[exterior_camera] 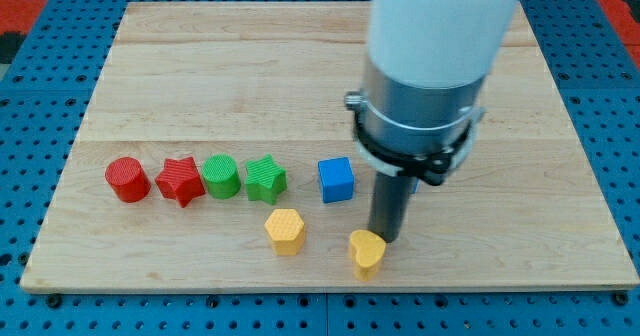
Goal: Slide the yellow heart closer to the yellow hexagon
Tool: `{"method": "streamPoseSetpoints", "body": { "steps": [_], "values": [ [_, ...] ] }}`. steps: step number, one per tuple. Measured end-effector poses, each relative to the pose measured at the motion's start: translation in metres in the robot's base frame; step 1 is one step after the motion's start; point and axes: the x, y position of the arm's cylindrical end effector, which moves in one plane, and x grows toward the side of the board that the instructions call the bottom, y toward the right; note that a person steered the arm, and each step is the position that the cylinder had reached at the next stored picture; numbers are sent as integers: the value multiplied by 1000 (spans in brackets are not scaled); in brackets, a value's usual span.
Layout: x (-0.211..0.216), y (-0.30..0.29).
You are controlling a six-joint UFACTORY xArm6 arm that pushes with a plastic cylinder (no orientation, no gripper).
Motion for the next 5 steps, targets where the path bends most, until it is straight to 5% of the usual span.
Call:
{"method": "streamPoseSetpoints", "body": {
  "steps": [2, 3, 5],
  "values": [
    [15, 38],
    [52, 7],
    [45, -48]
  ]
}}
